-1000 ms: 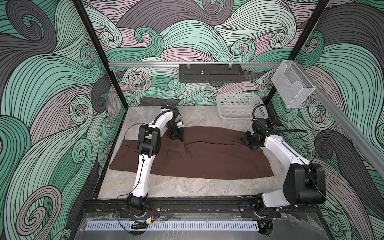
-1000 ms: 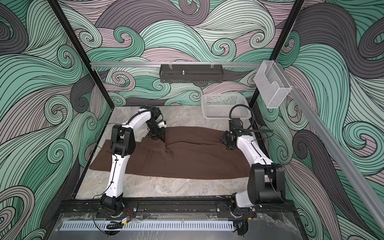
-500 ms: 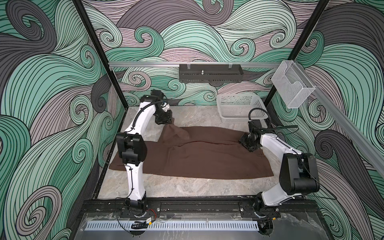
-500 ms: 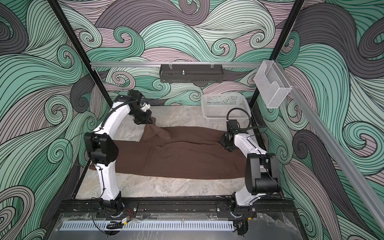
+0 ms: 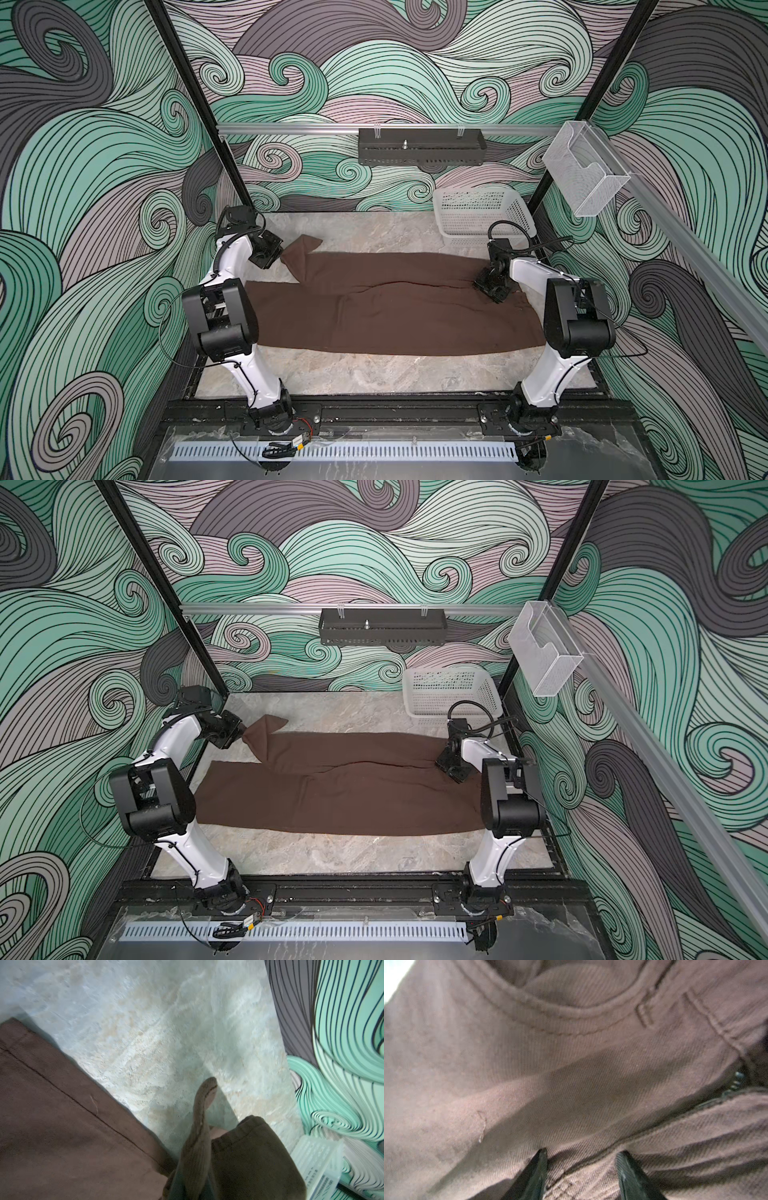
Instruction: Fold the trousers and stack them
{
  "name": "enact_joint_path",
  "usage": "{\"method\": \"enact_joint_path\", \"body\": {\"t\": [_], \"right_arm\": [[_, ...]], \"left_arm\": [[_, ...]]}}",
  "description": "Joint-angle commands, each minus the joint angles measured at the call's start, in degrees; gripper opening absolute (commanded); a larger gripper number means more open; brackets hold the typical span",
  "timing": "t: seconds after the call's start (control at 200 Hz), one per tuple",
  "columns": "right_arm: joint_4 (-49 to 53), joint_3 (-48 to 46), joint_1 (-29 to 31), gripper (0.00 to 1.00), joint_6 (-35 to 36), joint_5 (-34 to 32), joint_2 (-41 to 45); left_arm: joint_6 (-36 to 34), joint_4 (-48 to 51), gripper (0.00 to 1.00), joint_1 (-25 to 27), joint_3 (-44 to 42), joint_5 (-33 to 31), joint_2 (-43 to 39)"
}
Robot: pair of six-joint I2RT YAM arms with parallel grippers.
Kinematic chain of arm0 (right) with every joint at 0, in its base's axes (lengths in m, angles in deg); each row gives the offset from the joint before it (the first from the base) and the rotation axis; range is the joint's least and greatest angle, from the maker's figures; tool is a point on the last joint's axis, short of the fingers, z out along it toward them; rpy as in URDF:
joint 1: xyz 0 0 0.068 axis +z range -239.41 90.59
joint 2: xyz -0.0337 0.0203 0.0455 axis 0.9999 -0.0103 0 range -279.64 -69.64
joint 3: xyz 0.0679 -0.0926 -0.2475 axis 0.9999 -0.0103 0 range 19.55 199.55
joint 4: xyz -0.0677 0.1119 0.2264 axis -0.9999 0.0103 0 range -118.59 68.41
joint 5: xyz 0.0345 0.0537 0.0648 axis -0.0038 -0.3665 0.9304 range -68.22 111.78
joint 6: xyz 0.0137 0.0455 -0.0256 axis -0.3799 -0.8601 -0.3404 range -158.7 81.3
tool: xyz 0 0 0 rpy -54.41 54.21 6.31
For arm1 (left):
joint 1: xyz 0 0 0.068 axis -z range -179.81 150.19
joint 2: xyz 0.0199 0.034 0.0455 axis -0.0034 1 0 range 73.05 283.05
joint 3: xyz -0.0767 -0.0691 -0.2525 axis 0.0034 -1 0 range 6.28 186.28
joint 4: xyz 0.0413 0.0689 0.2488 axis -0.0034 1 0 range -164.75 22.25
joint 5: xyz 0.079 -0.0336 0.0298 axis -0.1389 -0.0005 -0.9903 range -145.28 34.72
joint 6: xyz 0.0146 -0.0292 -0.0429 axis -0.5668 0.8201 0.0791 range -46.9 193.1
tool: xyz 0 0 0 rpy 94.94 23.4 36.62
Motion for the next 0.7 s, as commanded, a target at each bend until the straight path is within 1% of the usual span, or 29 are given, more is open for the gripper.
{"method": "enact_joint_path", "body": {"t": [0.0, 0.08, 0.195, 0.26, 0.345, 0.54, 0.62, 0.695], "right_arm": [[2.74, -0.47, -2.28, 0.55, -0.44, -5.67, -3.31], [3.5, -0.05, -3.18, 0.55, -0.22, -6.23, -4.12], [5.25, 0.6, -4.08, 0.55, 0.04, -7.92, -4.76], [5.43, 0.42, -4.75, 0.53, -0.24, -7.87, -4.51], [6.07, 0.59, -5.05, 0.53, -0.27, -8.52, -4.43], [6.71, 1.2, -5.09, 0.53, 0.09, -7.6, -4.59], [7.16, 2.09, -5.12, 0.52, 0.16, -7.36, -4.41], [7.99, 3.41, -5.08, 0.52, 0.35, -7.68, -4.41]], "left_arm": [[8.17, -6.9, 0.0, -2.82, 0.87, -2.44, 1.19], [10.85, -9.07, 0.0, -4.3, 0.34, -2.59, 1.52], [13.14, -9.06, 0.0, -6.03, 1.0, -3.22, 2.62], [13.11, -8.29, 0.0, -6.45, 1.72, -3.82, 3.51], [12.25, -6.71, 0.0, -6.58, 3.01, -4.39, 4.8], [11.55, -6.57, 0.0, -6.09, 4.53, -1.28, 6.85], [10.45, -6.14, 0.0, -5.16, 8.19, -0.15, 7.82], [8.89, -3.45, 0.0, -3.88, 16.46, 0.6, 10.5]]}}
